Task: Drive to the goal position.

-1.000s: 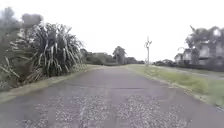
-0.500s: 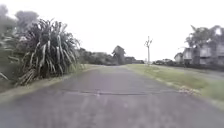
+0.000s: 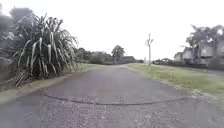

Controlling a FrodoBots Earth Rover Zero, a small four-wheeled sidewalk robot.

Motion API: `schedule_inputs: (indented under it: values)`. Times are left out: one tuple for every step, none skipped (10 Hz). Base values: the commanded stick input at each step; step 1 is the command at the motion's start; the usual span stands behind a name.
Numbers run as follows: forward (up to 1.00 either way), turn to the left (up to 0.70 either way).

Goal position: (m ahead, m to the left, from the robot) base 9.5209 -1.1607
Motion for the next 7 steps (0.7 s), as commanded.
schedule_inputs:
  values:
    - [1.00,0.00]
    - [1.00,0.00]
    - [1.00,0.00]
    - [1.00,0.00]
    - [1.00,0.00]
    - [1.00,0.00]
    - [1.00,0.00]
